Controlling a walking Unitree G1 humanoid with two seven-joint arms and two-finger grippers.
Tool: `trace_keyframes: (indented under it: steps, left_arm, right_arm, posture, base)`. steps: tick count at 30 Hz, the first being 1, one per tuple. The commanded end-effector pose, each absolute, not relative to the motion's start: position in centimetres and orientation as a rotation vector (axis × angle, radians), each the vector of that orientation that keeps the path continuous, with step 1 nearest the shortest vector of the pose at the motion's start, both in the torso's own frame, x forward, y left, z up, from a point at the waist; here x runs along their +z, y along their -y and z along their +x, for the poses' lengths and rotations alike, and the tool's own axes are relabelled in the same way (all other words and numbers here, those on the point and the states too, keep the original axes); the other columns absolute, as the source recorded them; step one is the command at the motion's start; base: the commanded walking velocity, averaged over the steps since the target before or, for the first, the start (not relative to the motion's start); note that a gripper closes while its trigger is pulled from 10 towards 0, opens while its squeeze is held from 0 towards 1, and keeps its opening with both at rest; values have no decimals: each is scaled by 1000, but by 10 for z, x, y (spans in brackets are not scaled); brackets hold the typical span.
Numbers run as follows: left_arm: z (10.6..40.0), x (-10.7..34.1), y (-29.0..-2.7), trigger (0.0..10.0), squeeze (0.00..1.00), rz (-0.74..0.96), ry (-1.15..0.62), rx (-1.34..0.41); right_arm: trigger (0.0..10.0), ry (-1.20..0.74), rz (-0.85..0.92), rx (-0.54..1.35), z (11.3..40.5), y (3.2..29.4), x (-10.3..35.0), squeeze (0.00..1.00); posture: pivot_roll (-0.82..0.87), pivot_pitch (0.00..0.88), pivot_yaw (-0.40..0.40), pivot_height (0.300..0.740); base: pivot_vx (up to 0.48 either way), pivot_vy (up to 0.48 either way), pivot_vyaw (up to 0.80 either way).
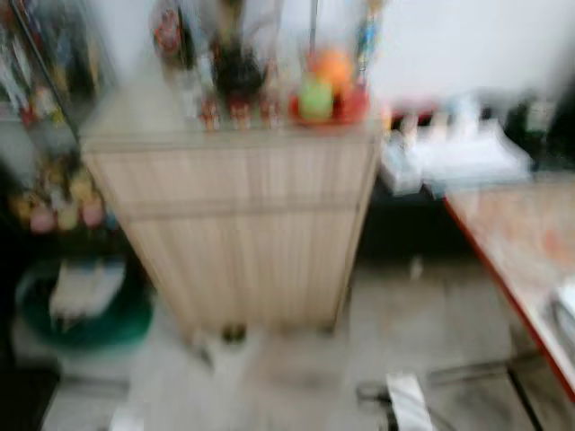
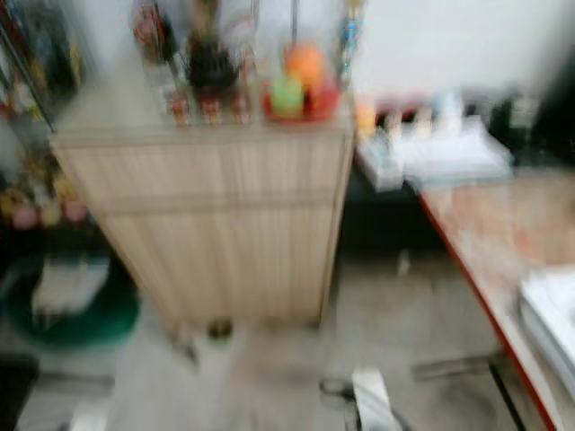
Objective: Sweep floor
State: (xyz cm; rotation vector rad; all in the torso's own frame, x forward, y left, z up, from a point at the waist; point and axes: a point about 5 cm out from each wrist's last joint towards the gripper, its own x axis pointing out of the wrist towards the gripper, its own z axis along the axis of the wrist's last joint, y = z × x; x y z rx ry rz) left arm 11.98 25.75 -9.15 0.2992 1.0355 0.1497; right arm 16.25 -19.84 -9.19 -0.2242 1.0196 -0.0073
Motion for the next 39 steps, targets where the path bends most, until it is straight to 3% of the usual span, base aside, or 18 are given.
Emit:
trace_keyframes:
  steps: [1,31,39]
  left_arm:
    - [156,-85,-236,10000,0,61,-960,116]
    - [155,-85,-238,10000,0,58,-966,122]
    - [154,-85,-239,10000,0,58,-966,126]
  right_arm:
    - [10000,-912,175,-53,196,172,-79,0]
    - [10000,-907,181,-50,197,171,-79,0]
    - [10000,-926,174,-63,190,182,-81,0]
  posture:
    - [60,43,-60,740]
    - [65,43,-65,740]
    - [68,48,-65,740]
  base:
    - [-352,0,0]
    - [-348,0,0]
    - [-345,0,0]
